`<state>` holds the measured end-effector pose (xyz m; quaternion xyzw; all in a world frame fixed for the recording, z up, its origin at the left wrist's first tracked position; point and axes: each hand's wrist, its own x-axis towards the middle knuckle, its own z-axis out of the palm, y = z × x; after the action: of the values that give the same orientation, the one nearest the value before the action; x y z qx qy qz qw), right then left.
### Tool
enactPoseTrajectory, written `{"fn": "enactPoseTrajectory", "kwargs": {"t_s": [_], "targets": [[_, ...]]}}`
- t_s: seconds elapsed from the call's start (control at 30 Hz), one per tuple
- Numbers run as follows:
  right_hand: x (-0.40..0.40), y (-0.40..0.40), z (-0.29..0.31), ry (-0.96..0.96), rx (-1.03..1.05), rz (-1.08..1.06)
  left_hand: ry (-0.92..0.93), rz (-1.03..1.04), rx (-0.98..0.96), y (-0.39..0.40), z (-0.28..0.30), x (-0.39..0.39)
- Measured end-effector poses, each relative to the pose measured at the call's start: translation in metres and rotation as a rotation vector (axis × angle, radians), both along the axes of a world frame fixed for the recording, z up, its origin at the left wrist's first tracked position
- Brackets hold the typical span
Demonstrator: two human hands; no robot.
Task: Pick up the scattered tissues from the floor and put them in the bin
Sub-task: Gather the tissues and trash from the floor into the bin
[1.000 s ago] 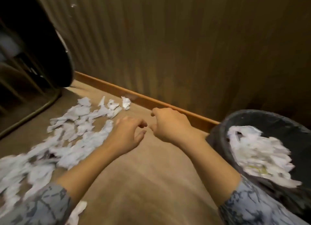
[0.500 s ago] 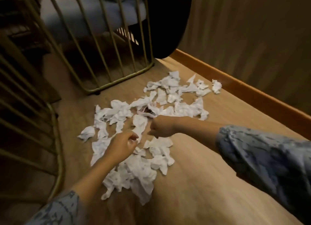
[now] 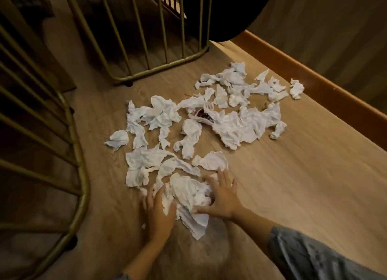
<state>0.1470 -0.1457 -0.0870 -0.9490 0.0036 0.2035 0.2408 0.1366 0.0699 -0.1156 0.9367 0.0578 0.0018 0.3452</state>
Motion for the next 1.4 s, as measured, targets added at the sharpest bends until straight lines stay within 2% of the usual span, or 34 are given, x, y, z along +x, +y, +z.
{"fn": "enactPoseTrajectory", "kwargs": {"t_s": [0.1,0.2,0.27,0.4,0.5,0.6,0.7,0.77,0.83,0.9,1.0,1.17,1.23,1.3,1.4], "targets": [[-0.035,0.019,-0.02,-0.189,-0.04,0.087,-0.167,0.013,-0.103,0.002,-0.001,-0.014],[-0.06,0.029,-0.036,-0.365,0.175,0.012,-0.278,0.048,-0.134,0.004,0.001,-0.019],[-0.061,0.032,-0.038,-0.434,0.301,-0.136,-0.269,0.105,-0.225,0.005,0.002,-0.013],[-0.027,0.024,-0.018,-0.484,0.374,-0.5,-0.164,0.448,-0.556,0.013,0.025,0.007],[0.011,0.006,0.001,-0.548,0.436,-0.742,-0.265,0.641,-0.665,0.021,0.051,0.028],[0.039,-0.008,0.012,-0.589,0.488,-0.829,-0.356,0.637,-0.728,0.024,0.069,0.053],[0.055,-0.003,0.01,-0.492,0.307,-0.747,-0.34,0.372,-0.587,0.025,0.067,0.078],[0.059,0.009,0.002,-0.355,0.154,-0.64,-0.329,0.147,-0.298,0.029,0.05,0.093],[0.057,0.025,-0.009,-0.26,0.108,-0.504,-0.26,-0.026,0.002,0.032,0.021,0.1],[0.049,0.041,-0.018,-0.246,0.029,-0.315,-0.147,-0.131,0.123,0.034,-0.004,0.095],[0.032,0.059,-0.027,-0.308,-0.071,-0.06,-0.176,-0.22,0.111,0.04,-0.021,0.077],[0.001,0.049,-0.038,-0.427,0.109,0.06,-0.25,-0.085,-0.132,0.045,-0.019,0.073],[-0.008,0.038,-0.037,-0.449,0.103,0.035,-0.29,-0.104,-0.174,0.043,-0.014,0.072],[-0.014,0.023,-0.033,-0.441,0.075,-0.018,-0.325,-0.096,-0.117,0.043,-0.01,0.071],[-0.016,0.004,-0.015,-0.38,0.105,-0.265,-0.333,0.033,-0.107,0.039,-0.001,0.074]]}}
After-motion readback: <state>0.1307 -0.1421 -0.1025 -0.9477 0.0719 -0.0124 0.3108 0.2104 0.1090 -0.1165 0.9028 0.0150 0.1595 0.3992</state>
